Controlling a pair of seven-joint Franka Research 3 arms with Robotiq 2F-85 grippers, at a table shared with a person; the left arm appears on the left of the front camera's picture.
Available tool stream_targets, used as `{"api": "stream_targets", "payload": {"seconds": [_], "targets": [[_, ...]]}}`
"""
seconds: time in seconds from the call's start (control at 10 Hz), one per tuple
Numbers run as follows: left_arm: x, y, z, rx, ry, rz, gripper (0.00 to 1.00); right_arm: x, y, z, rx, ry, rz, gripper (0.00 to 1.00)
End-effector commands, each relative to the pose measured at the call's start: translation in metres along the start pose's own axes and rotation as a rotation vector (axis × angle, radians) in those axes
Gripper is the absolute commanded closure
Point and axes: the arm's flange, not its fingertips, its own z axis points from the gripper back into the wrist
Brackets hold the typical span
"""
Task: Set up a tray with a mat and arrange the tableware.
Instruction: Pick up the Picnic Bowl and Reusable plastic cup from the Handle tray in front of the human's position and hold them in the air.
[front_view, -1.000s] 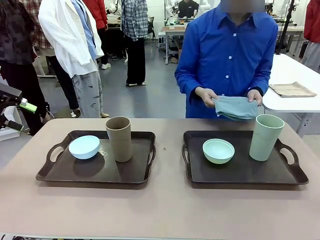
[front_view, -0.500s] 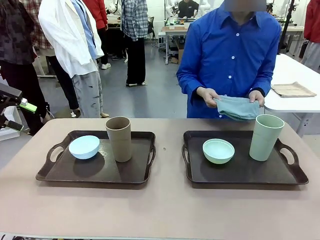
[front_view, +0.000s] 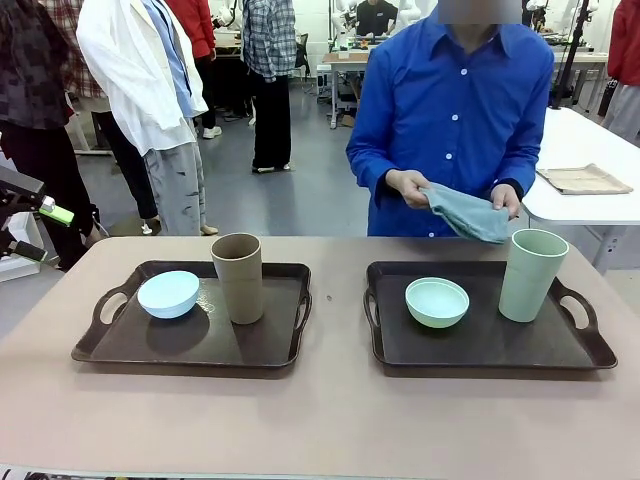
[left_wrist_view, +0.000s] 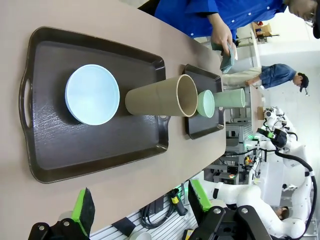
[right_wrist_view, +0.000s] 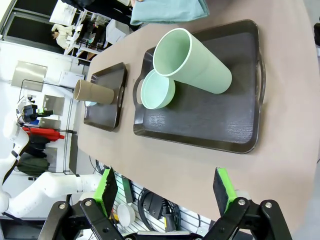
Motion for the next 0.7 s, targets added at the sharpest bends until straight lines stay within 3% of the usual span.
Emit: {"api": "stream_targets", "payload": {"seconds": [0.0, 0.2, 0.4, 0.6], "targets": [[0.001, 0.001, -0.001, -0.025, -0.001, -0.010, 0.00, -0.001, -0.001, -0.001, 0.002, 0.009, -0.004, 0.00], [0.000, 0.000, 0.000, 0.000, 0.000, 0.000, 0.00, 0.000, 0.000, 0.000, 0.000, 0.000, 0.000, 0.00], [0.020, -0.052, -0.003, 0.040, 0.025, -0.090, 0.00, 0.041, 0.001, 0.008, 0.002, -0.051, 0.155, 0.00], [0.033, -0.100, 0.000, 0.131, 0.069, -0.166, 0.00, 0.069, -0.004, 0.016, -0.006, 0.049, 0.319, 0.00]]}}
